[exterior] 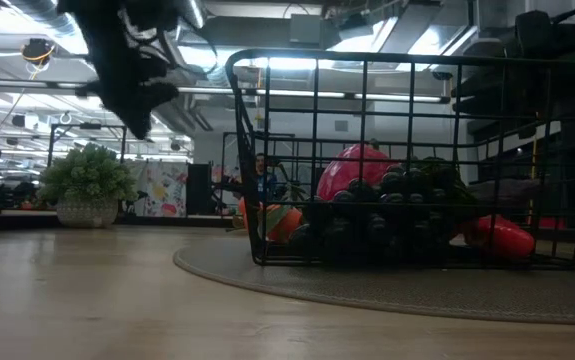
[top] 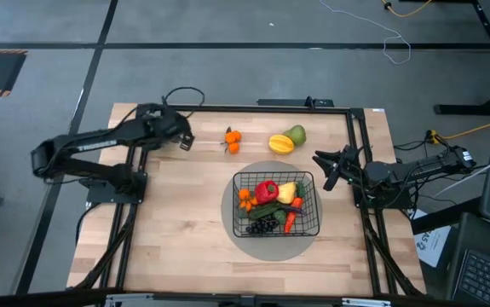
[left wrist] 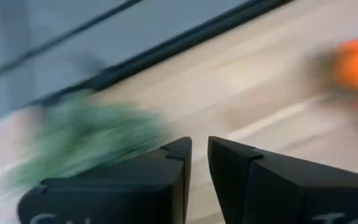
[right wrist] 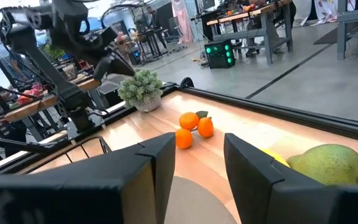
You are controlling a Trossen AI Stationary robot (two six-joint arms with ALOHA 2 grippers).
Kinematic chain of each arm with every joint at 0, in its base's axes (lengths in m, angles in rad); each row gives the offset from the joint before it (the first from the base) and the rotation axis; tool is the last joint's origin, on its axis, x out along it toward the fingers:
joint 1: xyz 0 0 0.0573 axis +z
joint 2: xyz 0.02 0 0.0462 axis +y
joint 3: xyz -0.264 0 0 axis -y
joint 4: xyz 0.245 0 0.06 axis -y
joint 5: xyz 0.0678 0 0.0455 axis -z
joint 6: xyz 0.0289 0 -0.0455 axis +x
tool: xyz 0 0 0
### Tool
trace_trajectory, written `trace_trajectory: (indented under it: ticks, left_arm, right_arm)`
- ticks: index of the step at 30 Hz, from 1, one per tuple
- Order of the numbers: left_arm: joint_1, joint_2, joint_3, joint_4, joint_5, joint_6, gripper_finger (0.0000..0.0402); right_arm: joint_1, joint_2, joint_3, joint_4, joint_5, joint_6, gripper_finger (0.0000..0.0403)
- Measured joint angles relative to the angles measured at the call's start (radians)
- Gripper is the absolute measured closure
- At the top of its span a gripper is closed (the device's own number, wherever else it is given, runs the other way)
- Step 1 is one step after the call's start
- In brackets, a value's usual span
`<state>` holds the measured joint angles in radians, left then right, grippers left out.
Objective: Build produce basket
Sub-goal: Put the yellow starfruit into the black wire basket
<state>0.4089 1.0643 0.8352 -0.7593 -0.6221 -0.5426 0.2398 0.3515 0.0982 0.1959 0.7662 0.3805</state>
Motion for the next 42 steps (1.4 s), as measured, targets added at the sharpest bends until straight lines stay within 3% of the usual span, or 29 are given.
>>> trace_trajectory:
  ticks: [4, 7, 10, 12, 16, 20, 24, 33, 38, 42]
  left_arm:
    - [0.045, -0.089, -0.228, 0.475, 0.311, 0.112, 0.036]
    - [0.066, -0.085, -0.372, 0.866, 0.516, 0.114, 0.036]
    - [0.069, -0.018, -0.466, 1.164, 0.543, 0.049, 0.036]
    - [0.069, 0.039, -0.483, 1.271, 0.543, 0.017, 0.036]
    - [0.069, 0.154, -0.46, 1.299, 0.535, 0.005, 0.036]
    - [0.051, 0.281, -0.415, 1.295, 0.512, 0.106, 0.0358]
    - [0.048, 0.357, -0.363, 1.296, 0.474, 0.127, 0.0335]
    - [0.046, 0.445, -0.292, 1.221, 0.482, 0.204, 0.0247]
    - [0.018, 0.484, -0.291, 1.209, 0.462, 0.299, 0.0241]
    - [0.002, 0.512, -0.291, 1.205, 0.34, 0.31, 0.0241]
  right_arm:
    - [0.0, 0.0, 0.0, 0.0, 0.0, 0.002, 0.0272]
    - [0.0, 0.0, 0.0, 0.001, 0.0, 0.003, 0.0272]
    - [0.0, 0.0, 0.0, 0.007, 0.0, 0.008, 0.0272]
    - [0.0, 0.0, 0.0, 0.014, 0.0, 0.011, 0.0272]
    - [0.0, 0.0, 0.0, 0.026, 0.0, 0.008, 0.0272]
    - [0.0, 0.0, 0.0, 0.025, 0.0, 0.009, 0.0272]
    - [0.0, 0.0, 0.0, 0.025, 0.0, 0.018, 0.0272]
    - [0.0, 0.0, 0.0, 0.015, 0.0, 0.03, 0.0272]
    - [0.0, 0.0, 0.0, 0.008, 0.0, 0.006, 0.0272]
    - [0.0, 0.0, 0.0, 0.008, 0.0, 0.004, 0.0272]
